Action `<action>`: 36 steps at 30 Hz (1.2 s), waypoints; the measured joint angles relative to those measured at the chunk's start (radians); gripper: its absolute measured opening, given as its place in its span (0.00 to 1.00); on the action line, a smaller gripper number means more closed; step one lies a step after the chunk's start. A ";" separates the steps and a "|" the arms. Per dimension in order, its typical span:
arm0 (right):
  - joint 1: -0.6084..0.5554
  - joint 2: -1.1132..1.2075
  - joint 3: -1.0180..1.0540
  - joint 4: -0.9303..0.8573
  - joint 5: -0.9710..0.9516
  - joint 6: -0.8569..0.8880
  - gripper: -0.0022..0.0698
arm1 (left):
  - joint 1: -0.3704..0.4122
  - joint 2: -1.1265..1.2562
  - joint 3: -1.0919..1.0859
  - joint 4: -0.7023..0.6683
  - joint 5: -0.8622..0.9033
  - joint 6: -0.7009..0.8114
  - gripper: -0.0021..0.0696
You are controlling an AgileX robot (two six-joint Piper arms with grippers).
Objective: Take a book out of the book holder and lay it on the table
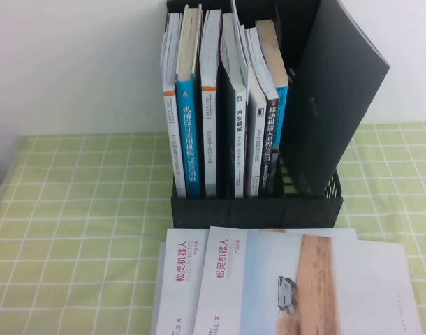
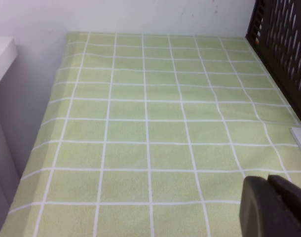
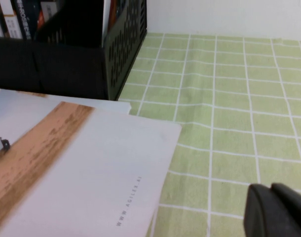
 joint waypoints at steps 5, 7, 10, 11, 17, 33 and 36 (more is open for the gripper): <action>0.000 0.000 0.000 0.000 0.000 0.000 0.03 | 0.000 0.000 0.000 0.000 0.000 0.000 0.02; 0.000 0.000 0.000 0.000 0.000 0.000 0.03 | 0.000 0.000 0.000 0.000 0.000 -0.002 0.02; 0.000 0.000 0.000 0.000 -0.003 0.000 0.03 | 0.000 0.000 0.000 0.000 0.000 -0.002 0.02; 0.000 0.000 0.000 0.000 -0.007 0.000 0.03 | 0.000 0.000 0.000 0.000 0.000 0.000 0.02; 0.000 0.000 0.000 0.000 -0.062 0.000 0.03 | 0.000 0.000 0.000 0.001 -0.002 0.000 0.02; 0.000 0.000 0.002 0.089 -0.792 -0.032 0.03 | 0.000 0.000 0.006 -0.108 -0.752 -0.034 0.02; 0.000 0.000 0.002 0.097 -0.975 0.020 0.03 | 0.000 0.000 0.006 -0.114 -0.879 -0.060 0.02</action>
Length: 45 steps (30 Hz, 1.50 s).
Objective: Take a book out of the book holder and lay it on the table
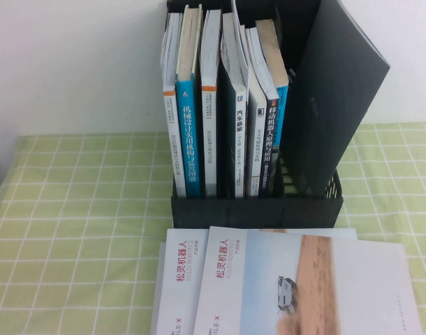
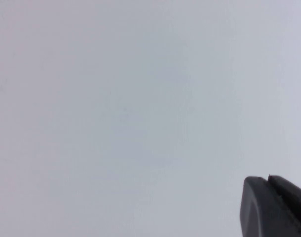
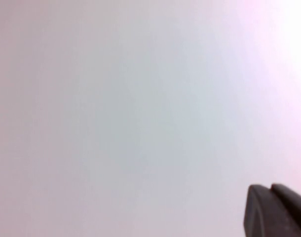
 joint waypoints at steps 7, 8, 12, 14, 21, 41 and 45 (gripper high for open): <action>0.000 0.000 -0.072 -0.012 -0.130 0.166 0.03 | 0.000 0.000 0.000 -0.014 -0.231 -0.089 0.02; 0.000 0.000 -0.109 -0.026 -0.115 0.171 0.03 | 0.000 0.000 0.000 -0.014 -0.262 -0.101 0.02; 0.000 0.000 -0.298 -0.071 0.017 0.206 0.03 | 0.000 -0.001 -0.084 -0.016 -0.266 -0.112 0.02; 0.000 0.002 -0.404 -0.085 0.122 0.220 0.03 | 0.000 -0.001 -0.174 -0.016 -0.190 -0.116 0.02; 0.000 0.186 -0.809 -0.113 0.545 0.224 0.03 | 0.000 0.156 -0.613 0.025 0.358 -0.121 0.02; 0.000 0.654 -0.902 -0.037 1.142 -0.023 0.03 | 0.000 0.896 -0.911 -0.621 1.162 0.458 0.02; 0.000 0.745 -0.821 0.079 1.111 -0.023 0.03 | -0.016 1.025 -0.916 -1.012 1.246 0.888 0.02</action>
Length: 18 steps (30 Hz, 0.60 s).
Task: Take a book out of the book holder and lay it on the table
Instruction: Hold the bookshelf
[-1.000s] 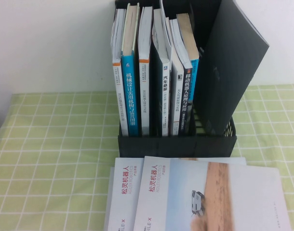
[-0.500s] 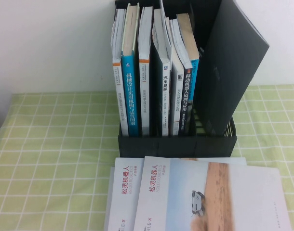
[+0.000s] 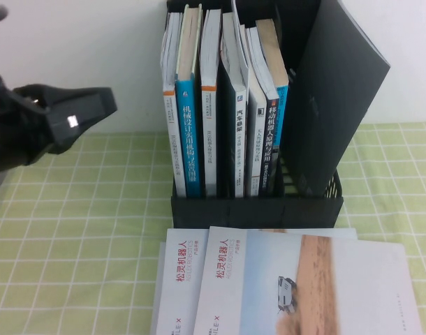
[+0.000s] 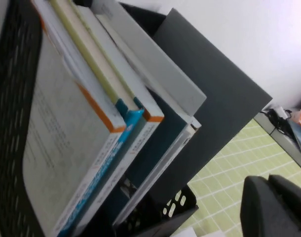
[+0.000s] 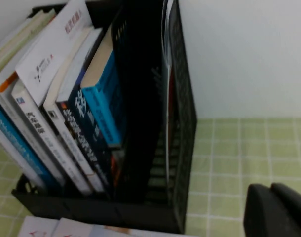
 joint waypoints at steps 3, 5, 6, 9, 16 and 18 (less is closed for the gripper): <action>0.000 0.095 0.047 0.128 -0.052 -0.008 0.03 | -0.073 0.095 -0.023 -0.089 -0.048 0.110 0.02; 0.000 0.156 0.054 0.189 -0.079 -0.044 0.03 | -0.143 0.147 -0.052 -0.099 -0.094 0.157 0.02; 0.000 0.190 0.055 0.227 -0.094 -0.082 0.03 | -0.187 0.176 -0.071 -0.101 -0.114 0.186 0.02; 0.000 0.274 0.055 0.365 -0.139 -0.254 0.03 | -0.317 0.262 -0.140 -0.106 -0.174 0.265 0.02; 0.000 0.403 0.055 0.890 -0.184 -0.814 0.03 | -0.503 0.502 -0.333 -0.110 -0.275 0.403 0.02; 0.000 0.425 0.057 1.069 -0.186 -0.993 0.04 | -0.518 0.566 -0.389 -0.110 -0.265 0.409 0.02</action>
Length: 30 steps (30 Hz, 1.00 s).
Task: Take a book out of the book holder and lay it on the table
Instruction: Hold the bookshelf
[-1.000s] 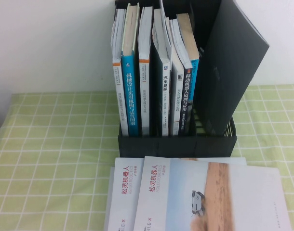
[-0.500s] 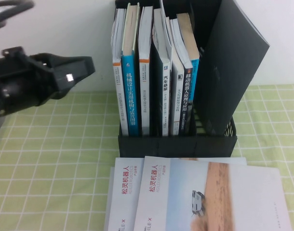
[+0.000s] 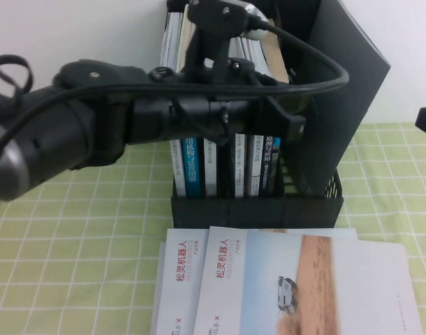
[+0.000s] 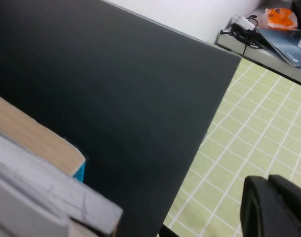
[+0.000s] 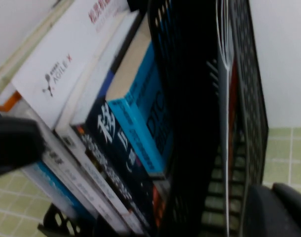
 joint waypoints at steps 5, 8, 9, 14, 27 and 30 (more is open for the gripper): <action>0.000 0.053 -0.004 0.289 0.029 -0.376 0.15 | -0.004 0.142 -0.119 -0.001 0.046 -0.003 0.02; 0.002 0.086 -0.027 0.318 0.035 -0.434 0.22 | -0.004 0.206 -0.169 -0.001 0.055 -0.010 0.02; 0.002 0.094 -0.035 0.322 0.035 -0.445 0.24 | -0.004 0.217 -0.184 -0.004 0.059 -0.010 0.02; 0.002 0.152 -0.083 0.329 0.037 -0.473 0.31 | -0.004 0.273 -0.241 -0.020 0.092 -0.010 0.03; 0.002 0.238 -0.112 0.331 0.037 -0.474 0.38 | -0.004 0.324 -0.247 -0.020 0.110 -0.014 0.03; 0.002 0.251 -0.112 0.331 0.037 -0.477 0.38 | -0.004 0.324 -0.247 -0.020 0.108 -0.014 0.03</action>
